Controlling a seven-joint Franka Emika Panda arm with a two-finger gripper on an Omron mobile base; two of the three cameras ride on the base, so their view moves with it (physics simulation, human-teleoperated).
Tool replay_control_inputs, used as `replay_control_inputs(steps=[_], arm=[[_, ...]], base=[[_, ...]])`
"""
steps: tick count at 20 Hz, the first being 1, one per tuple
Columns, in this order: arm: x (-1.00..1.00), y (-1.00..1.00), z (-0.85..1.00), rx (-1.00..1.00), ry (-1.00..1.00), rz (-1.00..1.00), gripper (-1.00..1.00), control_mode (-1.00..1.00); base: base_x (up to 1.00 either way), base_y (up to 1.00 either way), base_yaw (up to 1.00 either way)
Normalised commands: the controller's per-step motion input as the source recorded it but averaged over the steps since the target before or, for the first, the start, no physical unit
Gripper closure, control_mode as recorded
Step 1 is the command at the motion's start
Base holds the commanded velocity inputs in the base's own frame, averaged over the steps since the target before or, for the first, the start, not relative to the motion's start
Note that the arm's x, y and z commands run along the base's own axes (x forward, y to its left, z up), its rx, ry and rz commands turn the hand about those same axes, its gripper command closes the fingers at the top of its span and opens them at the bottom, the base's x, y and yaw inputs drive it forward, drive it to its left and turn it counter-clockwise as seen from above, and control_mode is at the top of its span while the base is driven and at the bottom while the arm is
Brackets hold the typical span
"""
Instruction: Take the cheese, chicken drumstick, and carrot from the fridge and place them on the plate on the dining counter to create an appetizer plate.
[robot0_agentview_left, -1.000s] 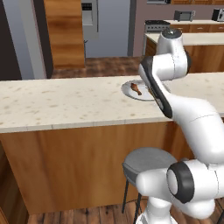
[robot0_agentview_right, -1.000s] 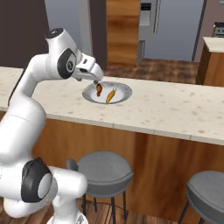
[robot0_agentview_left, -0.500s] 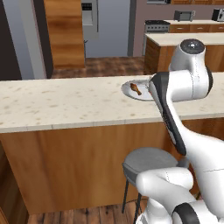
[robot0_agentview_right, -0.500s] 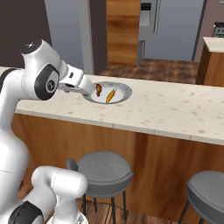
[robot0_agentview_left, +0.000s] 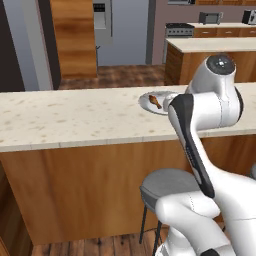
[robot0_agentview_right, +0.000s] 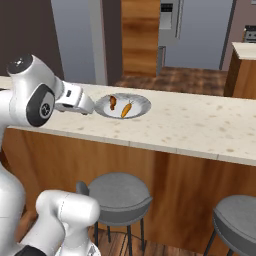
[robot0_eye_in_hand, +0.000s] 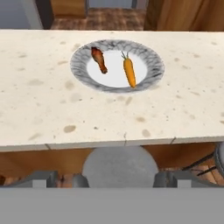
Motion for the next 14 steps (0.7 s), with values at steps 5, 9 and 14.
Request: replay_control_inputs(steps=[5, 9, 14], arm=[[-0.03, 0.03, -0.04, 0.00, 0.00, 0.26, -1.00, -1.00], [-0.09, 0.00, -0.13, 0.00, 0.00, 0.28, -1.00, -1.00], [0.00, 0.00, 0.00, 0.00, 0.00, 0.00, -1.00, 1.00]], base=[[0.00, 0.00, 0.00], [0.00, 0.00, 0.00], [0.00, -0.03, 0.20]])
